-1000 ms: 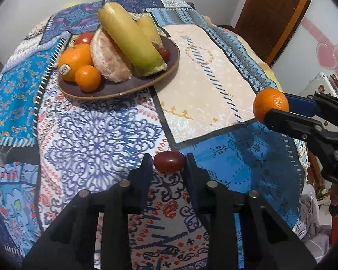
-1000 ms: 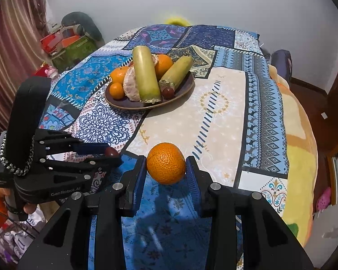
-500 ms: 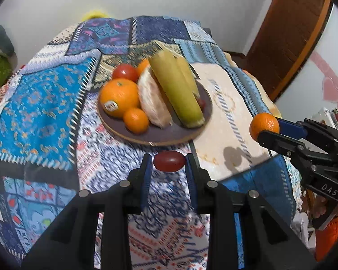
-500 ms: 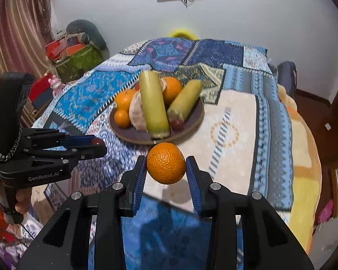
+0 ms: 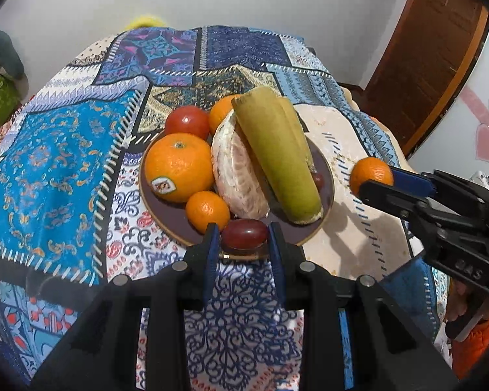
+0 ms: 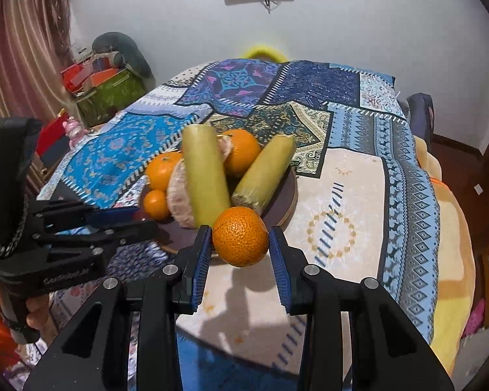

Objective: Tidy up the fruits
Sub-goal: 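Place the tangerine and date on the purple plate and open both tools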

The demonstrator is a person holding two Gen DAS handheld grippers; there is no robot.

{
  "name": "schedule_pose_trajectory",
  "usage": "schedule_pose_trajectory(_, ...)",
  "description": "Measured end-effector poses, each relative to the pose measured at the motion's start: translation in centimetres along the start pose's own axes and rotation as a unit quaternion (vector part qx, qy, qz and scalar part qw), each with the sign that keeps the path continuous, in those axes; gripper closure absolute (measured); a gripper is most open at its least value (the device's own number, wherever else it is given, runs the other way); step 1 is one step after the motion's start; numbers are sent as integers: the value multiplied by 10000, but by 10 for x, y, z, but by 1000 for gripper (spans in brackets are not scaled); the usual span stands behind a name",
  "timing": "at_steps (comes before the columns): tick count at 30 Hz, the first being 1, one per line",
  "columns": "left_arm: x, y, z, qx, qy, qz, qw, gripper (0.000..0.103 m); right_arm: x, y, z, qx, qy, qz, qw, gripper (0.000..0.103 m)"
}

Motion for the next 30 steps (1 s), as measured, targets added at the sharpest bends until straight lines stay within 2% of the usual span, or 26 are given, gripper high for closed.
schedule_pose_trajectory(10,5,-7,8,113,-331,153,9993,73,5,-31,2,214,-103,-79,9997,70)
schedule_pose_trajectory(15,3,-8,8,160,-395,168,9989,73,8,-34,5,226,-192,16,9996,70)
schedule_pose_trajectory(20,2,-7,8,122,-343,171,9992,67,14,-31,9,285,-316,48,9991,70)
schedule_pose_trajectory(24,1,-1,8,225,-356,228,9989,54,20,-26,8,260,-283,130,9992,70)
schedule_pose_trajectory(30,4,23,-5,303,-184,488,9982,54,25,-17,0,273,-162,222,9992,70)
Point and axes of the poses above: each gripper's, at about its wrist camera, not at the fingertips, and y roughly against the way its jaws point, z to its right, x to its top, the point moved 5 cm from there along -y, roughly the way its jaws point, and after that the axes turned 2 degrees about -x, right-handed, at the moved point
